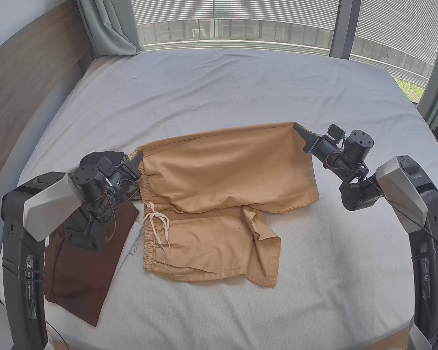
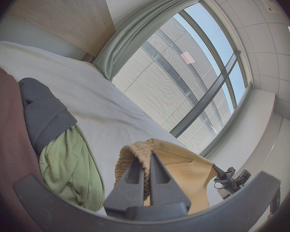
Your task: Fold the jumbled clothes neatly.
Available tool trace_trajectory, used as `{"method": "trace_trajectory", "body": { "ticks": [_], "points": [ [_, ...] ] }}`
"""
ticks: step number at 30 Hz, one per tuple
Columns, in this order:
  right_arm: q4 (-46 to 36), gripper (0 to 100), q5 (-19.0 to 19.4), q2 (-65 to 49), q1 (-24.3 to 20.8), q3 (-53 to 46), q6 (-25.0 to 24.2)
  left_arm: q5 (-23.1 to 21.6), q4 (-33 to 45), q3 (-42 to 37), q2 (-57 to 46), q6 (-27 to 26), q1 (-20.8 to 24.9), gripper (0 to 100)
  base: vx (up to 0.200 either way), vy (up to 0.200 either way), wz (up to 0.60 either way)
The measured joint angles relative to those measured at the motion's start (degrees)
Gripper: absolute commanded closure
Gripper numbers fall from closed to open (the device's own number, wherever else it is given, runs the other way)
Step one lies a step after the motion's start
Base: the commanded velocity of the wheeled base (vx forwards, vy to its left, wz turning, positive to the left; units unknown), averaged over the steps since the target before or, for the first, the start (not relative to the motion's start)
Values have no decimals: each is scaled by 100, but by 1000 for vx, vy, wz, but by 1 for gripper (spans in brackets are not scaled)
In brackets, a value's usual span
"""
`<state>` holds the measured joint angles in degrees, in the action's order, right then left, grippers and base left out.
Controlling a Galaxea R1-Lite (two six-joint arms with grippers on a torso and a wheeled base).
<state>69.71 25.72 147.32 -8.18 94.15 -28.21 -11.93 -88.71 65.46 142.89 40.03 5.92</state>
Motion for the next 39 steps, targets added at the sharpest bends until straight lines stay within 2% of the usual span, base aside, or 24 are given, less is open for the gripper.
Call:
{"method": "trace_trajectory", "body": {
  "ticks": [2,3,13,19,29,39],
  "points": [
    [-29,100,0,22,-5,37,0,-2,0,20,11,1,-2,100,0,0,0],
    [-32,0,0,28,-6,48,-1,-2,0,35,17,1,-2,0,0,0,0],
    [15,0,-55,105,9,-24,16,0,11,135,85,17,24,0,0,0,0],
    [66,0,-66,44,11,-418,22,33,20,93,122,15,24,0,0,0,0],
    [614,0,-88,-463,-111,-1821,43,26,-2,-544,-138,-16,2,0,0,0,0],
    [1208,0,-84,-1190,-444,-3541,300,-311,-11,-1718,-1089,-62,18,0,0,0,0]
  ]
}}
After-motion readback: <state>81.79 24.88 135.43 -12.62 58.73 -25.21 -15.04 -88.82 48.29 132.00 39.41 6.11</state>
